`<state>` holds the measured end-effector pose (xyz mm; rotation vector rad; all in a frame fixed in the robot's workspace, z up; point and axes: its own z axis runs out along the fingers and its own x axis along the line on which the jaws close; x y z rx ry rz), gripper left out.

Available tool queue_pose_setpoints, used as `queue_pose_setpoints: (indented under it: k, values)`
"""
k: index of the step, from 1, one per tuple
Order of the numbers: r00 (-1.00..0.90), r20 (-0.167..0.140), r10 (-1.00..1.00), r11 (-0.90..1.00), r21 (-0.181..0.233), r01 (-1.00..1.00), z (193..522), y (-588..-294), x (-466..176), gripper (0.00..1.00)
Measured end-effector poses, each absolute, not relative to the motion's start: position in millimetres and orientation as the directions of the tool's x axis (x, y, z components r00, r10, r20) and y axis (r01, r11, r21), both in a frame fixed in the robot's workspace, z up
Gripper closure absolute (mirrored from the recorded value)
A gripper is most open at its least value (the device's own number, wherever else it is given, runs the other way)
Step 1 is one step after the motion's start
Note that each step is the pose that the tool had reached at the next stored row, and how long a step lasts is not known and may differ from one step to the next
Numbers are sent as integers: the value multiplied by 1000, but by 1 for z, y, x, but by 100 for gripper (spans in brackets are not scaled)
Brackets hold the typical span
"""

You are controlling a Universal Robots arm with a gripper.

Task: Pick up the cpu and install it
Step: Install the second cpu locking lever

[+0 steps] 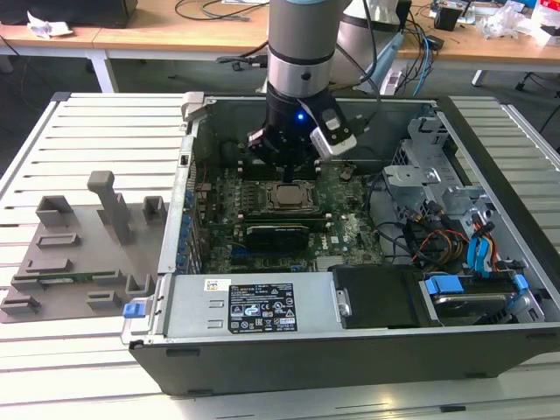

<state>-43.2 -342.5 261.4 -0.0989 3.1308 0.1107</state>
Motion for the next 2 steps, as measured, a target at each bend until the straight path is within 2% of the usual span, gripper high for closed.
queue_pose_setpoints:
  k: [2]
  values:
    - [-998, -10, -63, 996, 70, -63, 261, -342, -43, 89]
